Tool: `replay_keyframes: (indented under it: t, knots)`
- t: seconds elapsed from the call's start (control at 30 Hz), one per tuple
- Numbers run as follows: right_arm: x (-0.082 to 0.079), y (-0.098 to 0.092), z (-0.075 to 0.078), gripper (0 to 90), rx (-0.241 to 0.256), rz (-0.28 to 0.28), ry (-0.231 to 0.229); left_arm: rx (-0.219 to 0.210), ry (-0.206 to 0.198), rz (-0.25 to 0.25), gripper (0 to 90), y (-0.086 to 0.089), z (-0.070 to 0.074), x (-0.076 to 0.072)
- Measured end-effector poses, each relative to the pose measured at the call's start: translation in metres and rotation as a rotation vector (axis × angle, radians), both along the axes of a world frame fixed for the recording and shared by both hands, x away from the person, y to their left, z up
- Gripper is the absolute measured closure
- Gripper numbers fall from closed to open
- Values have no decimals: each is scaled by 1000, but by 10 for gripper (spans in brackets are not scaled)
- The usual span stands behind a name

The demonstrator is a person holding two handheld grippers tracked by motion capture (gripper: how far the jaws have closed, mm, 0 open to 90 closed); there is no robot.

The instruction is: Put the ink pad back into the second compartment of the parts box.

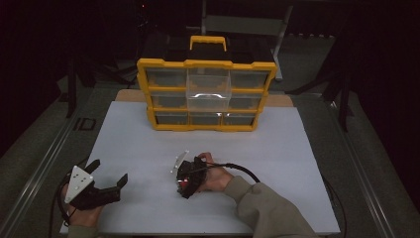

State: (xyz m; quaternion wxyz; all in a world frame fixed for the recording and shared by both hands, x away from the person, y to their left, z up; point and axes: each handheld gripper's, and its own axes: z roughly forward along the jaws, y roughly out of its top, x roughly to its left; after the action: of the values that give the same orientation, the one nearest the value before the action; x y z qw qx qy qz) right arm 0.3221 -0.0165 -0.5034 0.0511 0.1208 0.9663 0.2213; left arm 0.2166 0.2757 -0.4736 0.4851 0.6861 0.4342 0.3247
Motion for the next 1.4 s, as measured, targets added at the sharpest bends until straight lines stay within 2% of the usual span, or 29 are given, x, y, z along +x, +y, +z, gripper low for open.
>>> replay_keyframes:
  t: [0.1, 0.2, 0.57, 1.07, 1.1, 1.2, 1.4]
  knots:
    - [1, -1, 0, 248, 9, 0, 29, -1, 1, 0, 2, 0, 0, 0]
    - [1, -2, 1, 289, 5, 5, 39, 0, 0, 0, 2, 0, 0, 0]
    - [3, -4, 1, 286, -8, -7, 72, 0, 1, 3, 2, 1, 0, 0]
    - [4, -6, 3, 295, -41, -10, 87, 3, 3, 2, 2, 0, 0, 0]
    - [5, -6, 5, 295, -56, -15, 99, 4, 2, -1, 2, -1, 0, 0]
    - [8, -10, 6, 295, -73, -33, 94, 4, 2, -1, 2, -1, 0, 0]
    - [18, -22, 17, 295, -41, -96, 88, 7, 3, -1, 2, -1, 0, 1]
